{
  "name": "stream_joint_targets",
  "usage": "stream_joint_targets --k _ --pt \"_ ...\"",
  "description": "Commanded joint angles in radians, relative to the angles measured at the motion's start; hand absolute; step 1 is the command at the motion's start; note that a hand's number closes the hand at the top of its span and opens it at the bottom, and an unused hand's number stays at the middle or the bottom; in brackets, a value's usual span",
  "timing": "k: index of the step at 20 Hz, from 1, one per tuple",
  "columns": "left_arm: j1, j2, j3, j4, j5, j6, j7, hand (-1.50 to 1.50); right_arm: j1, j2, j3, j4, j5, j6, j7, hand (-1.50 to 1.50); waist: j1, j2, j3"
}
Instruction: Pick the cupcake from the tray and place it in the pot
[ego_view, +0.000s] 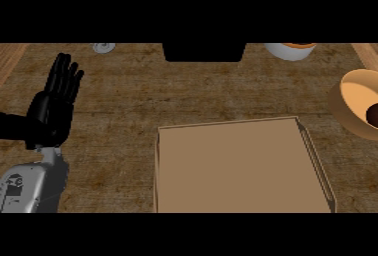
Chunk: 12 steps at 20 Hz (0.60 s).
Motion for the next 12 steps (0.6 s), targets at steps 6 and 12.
stream_joint_targets --k 6,12 --pt "-0.011 0.026 0.037 0.016 0.035 -0.035 0.004 0.0 -0.058 0.055 -0.038 -0.057 -0.142 -0.25 -0.128 -1.5 -0.002 -0.002 -0.001" --pt "0.059 -0.004 0.011 -0.007 0.006 -0.024 -0.034 0.0 -0.01 0.036 -0.123 -0.19 -0.296 -0.271 -0.126 -1.5 -0.016 -0.007 -0.001"
